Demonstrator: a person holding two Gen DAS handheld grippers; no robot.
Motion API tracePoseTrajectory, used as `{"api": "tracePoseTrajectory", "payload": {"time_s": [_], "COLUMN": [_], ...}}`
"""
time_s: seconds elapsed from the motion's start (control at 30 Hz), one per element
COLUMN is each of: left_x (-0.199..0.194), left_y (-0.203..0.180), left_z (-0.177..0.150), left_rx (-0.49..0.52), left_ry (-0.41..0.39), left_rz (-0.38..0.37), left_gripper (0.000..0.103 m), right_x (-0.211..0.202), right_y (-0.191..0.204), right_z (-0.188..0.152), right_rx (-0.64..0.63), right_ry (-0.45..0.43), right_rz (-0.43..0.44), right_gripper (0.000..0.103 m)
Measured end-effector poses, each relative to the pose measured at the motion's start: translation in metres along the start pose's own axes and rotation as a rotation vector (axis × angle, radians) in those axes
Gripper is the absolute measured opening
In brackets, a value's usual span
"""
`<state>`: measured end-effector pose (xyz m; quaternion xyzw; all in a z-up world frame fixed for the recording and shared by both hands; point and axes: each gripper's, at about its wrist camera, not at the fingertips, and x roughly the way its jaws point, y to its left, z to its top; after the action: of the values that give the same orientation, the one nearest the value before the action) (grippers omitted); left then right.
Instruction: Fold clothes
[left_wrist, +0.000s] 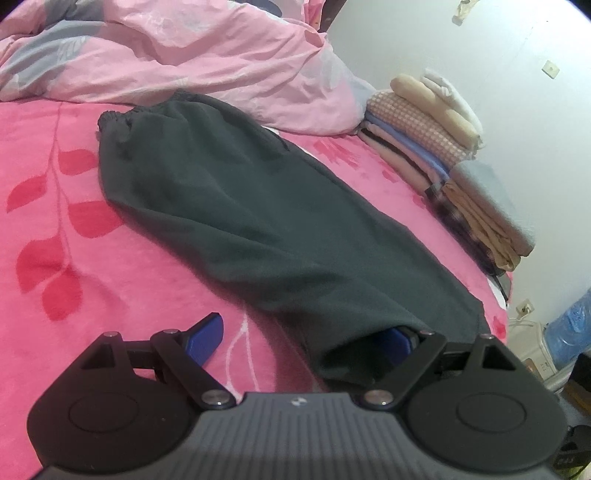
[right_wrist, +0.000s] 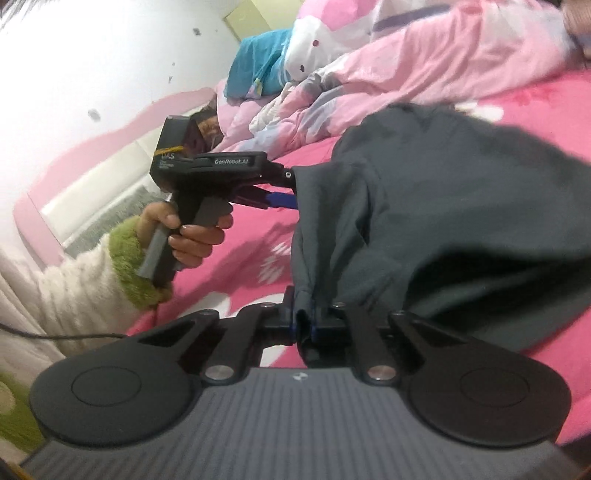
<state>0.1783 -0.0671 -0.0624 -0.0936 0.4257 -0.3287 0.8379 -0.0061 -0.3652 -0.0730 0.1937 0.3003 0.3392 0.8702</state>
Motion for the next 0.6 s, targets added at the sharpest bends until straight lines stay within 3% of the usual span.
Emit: {"api": "tracePoseTrajectory", "payload": {"time_s": [0.13,0.27,0.37,0.5,0.6], "left_x": [0.002,-0.004,-0.022,-0.044,-0.027], "left_y": [-0.001,-0.003,-0.007,-0.034,-0.069], "left_z": [0.0,0.002,0.0,0.002,0.01], "left_rx": [0.002,0.007,0.013,0.103,0.24], "left_ry": [0.004,-0.013,-0.066,-0.146,-0.078], "left_rz": [0.005,0.028,0.079,0.098,0.052], "left_gripper": [0.089,0.089,0.088,0.088,0.084], "right_x": [0.0,0.0,0.003,0.013,0.023], "right_y": [-0.013,-0.014,0.0,0.039,0.06], "right_z": [-0.007,-0.009,-0.011,-0.023,-0.038], "right_rx": [0.122,0.119,-0.001,-0.308,-0.508], "right_ry": [-0.009,-0.013,0.013,0.056,0.072], "right_rz": [0.045,0.015,-0.059,-0.209,-0.301], "right_gripper": [0.005,0.004,0.004,0.005,0.004]}}
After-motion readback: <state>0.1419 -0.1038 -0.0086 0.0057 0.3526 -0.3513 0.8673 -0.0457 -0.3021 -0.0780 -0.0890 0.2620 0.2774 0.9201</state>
